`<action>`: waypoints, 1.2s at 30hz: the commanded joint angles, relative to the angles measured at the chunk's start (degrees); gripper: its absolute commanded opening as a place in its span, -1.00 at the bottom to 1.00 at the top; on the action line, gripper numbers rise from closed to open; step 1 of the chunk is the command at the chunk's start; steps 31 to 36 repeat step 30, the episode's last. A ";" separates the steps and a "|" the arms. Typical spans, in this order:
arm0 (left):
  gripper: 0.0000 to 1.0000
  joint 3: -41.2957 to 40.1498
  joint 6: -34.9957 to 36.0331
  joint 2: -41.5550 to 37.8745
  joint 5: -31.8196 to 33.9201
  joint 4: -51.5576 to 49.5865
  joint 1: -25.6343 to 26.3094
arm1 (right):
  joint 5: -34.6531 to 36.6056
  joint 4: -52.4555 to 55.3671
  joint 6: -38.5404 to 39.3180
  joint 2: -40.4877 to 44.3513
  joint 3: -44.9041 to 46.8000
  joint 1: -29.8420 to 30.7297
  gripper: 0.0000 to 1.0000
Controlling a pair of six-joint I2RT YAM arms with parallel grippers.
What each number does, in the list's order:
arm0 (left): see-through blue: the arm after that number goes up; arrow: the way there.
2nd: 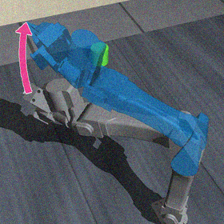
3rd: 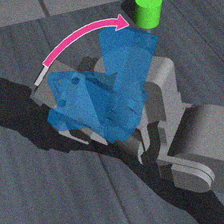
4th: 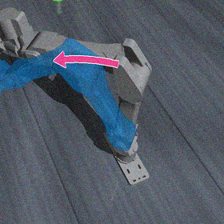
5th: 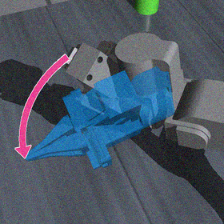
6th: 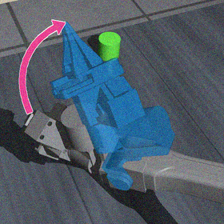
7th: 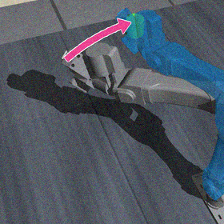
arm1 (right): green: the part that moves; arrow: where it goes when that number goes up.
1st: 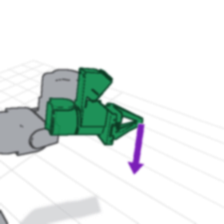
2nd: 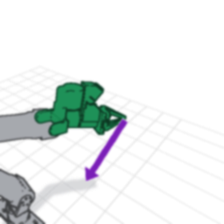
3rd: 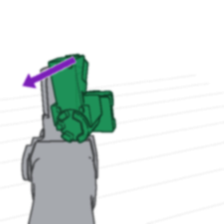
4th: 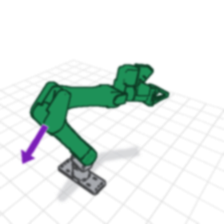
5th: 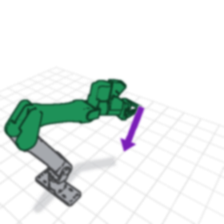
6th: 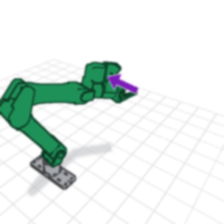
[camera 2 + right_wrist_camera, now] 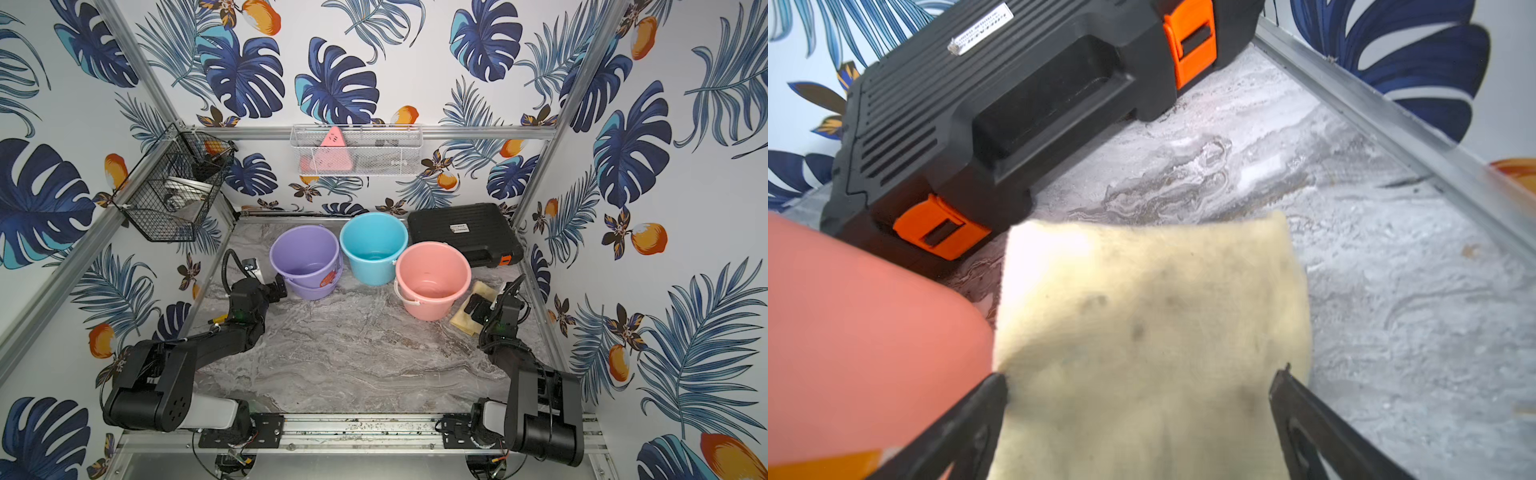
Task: Wipe the inside of the bucket with a cloth
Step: Reset both arms
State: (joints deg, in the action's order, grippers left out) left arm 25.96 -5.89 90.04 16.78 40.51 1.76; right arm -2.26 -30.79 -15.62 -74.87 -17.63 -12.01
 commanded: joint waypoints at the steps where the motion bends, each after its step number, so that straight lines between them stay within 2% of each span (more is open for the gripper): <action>1: 0.98 -1.40 3.03 0.34 -2.57 7.94 0.67 | -1.60 -21.38 -0.60 -3.82 2.71 0.15 1.00; 2: 0.98 -2.43 3.48 1.15 -4.06 10.09 1.02 | -2.38 -25.71 -0.19 -5.84 3.25 0.15 1.00; 4: 0.98 -6.18 4.58 4.93 -3.92 21.81 1.47 | -1.98 -23.91 0.96 -5.44 2.74 0.16 1.00; 6: 0.98 -6.08 3.84 3.68 -1.06 18.64 2.46 | -0.60 -22.36 1.46 -5.03 2.16 0.24 1.00; 12: 0.98 -5.49 5.29 4.60 0.13 19.79 3.56 | -0.72 -34.92 2.78 -14.20 2.60 0.40 1.00; 16: 0.98 -5.48 5.37 4.66 0.18 19.52 3.83 | -0.07 -28.78 5.24 -13.38 0.65 2.56 1.00; 21: 0.98 -5.56 5.80 4.80 0.85 20.26 4.08 | 1.86 -42.74 4.91 -21.35 3.02 3.31 1.00; 24: 0.98 -5.45 5.72 4.79 0.68 19.88 4.20 | -0.53 -31.60 6.09 -18.40 -0.20 3.40 1.00; 26: 0.98 -5.22 5.63 4.90 0.63 19.61 4.22 | -3.40 -26.94 8.23 -20.04 -4.14 4.26 1.00; 28: 0.98 -5.38 5.63 4.79 0.69 19.69 4.30 | 1.72 -22.83 10.37 -19.96 -6.17 7.43 0.99; 36: 0.98 -5.65 5.71 4.71 0.82 20.05 4.30 | 2.08 -22.44 10.40 -19.99 -6.31 7.70 1.00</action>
